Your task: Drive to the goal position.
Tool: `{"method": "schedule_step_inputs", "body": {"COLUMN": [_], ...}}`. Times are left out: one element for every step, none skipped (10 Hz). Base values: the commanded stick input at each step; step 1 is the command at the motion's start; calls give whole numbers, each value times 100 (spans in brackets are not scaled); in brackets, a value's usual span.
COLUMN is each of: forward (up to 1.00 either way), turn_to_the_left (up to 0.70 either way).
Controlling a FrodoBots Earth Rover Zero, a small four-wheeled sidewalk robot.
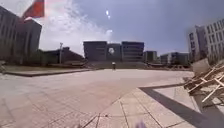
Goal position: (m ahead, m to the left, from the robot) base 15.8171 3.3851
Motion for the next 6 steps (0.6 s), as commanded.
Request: {"method": "schedule_step_inputs", "body": {"forward": [45, 45, 45, 45, 45, 45], "turn_to_the_left": [3, 3, 3, 3, 3, 3]}}
